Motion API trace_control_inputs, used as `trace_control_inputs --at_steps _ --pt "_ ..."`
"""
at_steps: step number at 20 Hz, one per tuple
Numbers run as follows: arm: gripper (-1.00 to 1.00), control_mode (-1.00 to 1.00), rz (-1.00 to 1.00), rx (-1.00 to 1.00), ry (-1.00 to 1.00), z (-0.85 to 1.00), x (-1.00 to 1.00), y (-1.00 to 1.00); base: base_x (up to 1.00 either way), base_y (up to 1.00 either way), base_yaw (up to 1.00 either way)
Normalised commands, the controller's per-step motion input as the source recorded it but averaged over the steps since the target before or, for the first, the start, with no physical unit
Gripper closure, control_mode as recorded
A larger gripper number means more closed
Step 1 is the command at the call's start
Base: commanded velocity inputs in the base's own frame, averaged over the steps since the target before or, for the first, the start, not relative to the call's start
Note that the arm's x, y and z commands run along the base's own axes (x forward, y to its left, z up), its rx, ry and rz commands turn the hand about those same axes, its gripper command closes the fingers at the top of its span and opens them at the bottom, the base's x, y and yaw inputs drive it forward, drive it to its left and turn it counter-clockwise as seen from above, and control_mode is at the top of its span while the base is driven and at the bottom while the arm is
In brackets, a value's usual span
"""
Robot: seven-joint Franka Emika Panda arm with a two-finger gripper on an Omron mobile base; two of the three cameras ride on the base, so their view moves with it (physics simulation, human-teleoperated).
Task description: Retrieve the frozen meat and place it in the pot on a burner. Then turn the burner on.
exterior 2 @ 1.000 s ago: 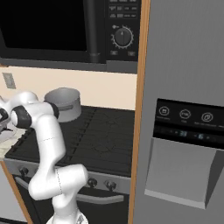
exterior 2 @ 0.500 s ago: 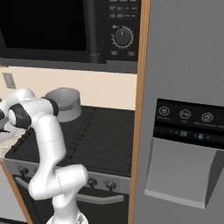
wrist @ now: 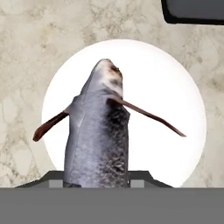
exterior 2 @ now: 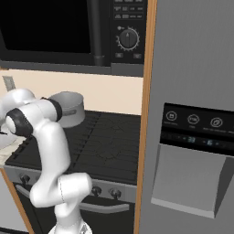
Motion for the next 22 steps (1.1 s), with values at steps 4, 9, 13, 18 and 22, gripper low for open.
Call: trace_control_inputs --at_steps 4,9,13,18,22 --pt "1.0 -1.0 0.0 0.0 -0.2 0.16 -0.28 -0.12 0.0 0.0 0.0" --pt "1.0 -1.0 0.0 0.0 -0.18 0.21 -0.3 -0.11 0.0 0.0 0.0" --pt "1.0 -1.0 0.0 0.01 -0.14 0.4 -0.24 -0.16 0.0 0.0 0.0" --pt "1.0 -1.0 -0.02 0.06 -0.03 0.57 -0.11 -0.24 0.0 0.0 0.0" --pt "1.0 -1.0 -0.06 0.04 -0.01 0.42 -0.28 -0.25 0.0 0.0 0.0"
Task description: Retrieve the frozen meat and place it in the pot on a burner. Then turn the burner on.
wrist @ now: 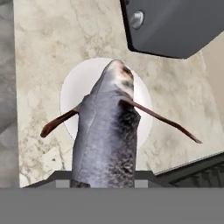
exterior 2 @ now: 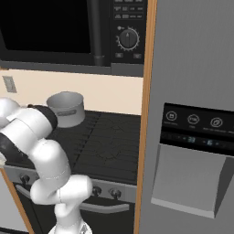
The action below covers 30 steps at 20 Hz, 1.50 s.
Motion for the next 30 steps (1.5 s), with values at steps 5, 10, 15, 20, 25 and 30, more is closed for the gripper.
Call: trace_control_inputs --at_steps 5,10,15,20,25,30 --pt "1.0 -1.0 -0.09 0.06 -0.01 0.38 -0.31 -0.35 0.0 0.0 0.0" --pt "1.0 -1.0 -0.09 0.06 0.0 0.31 -0.26 -0.41 0.0 0.0 0.0" --pt "1.0 -1.0 0.0 0.03 0.0 0.34 -0.02 -0.37 0.0 0.0 0.0" --pt "1.0 -1.0 0.0 0.0 0.0 0.05 0.0 -0.29 0.0 0.0 0.0" --pt "1.0 -1.0 -0.03 0.0 0.0 0.0 0.0 -0.25 0.0 0.0 0.0" --pt "1.0 -1.0 -0.09 0.0 -0.02 0.02 0.0 -0.23 0.0 0.0 0.0"
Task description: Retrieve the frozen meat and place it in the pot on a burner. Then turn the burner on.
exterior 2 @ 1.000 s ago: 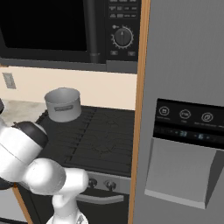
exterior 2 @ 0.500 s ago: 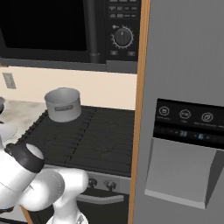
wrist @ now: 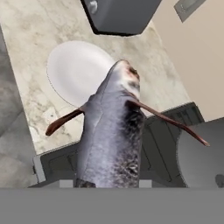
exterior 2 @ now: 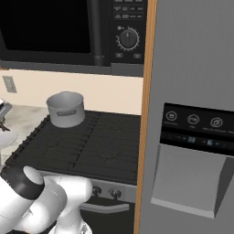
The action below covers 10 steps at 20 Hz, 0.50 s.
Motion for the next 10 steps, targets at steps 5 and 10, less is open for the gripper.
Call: trace_control_inputs --at_steps 5,10 --pt "1.0 -1.0 -0.11 0.0 0.0 0.03 0.0 -0.22 0.0 0.0 0.0" --pt "1.0 -1.0 -0.11 0.0 0.0 0.09 0.0 -0.3 0.0 0.0 0.0"
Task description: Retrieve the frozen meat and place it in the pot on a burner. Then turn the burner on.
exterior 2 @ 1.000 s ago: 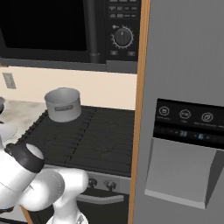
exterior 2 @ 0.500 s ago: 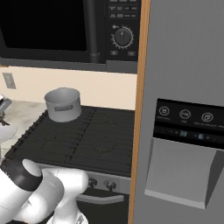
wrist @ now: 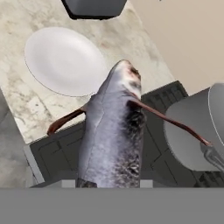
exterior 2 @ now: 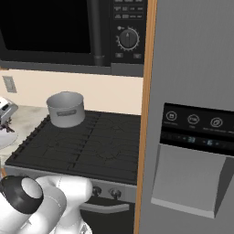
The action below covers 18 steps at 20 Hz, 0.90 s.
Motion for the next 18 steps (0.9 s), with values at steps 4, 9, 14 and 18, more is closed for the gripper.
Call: trace_control_inputs --at_steps 4,9,14,18 --pt "1.0 -1.0 -0.08 0.0 0.0 0.18 0.03 -0.29 0.0 0.0 0.0" --pt "1.0 -1.0 -0.06 0.0 0.0 0.09 0.06 -0.31 0.0 0.0 0.0" --pt "1.0 -1.0 -0.04 0.0 -0.11 0.0 0.01 -0.3 0.0 0.0 0.0" --pt "1.0 -1.0 -0.04 0.0 -0.19 0.0 0.02 -0.23 0.0 0.0 0.0"
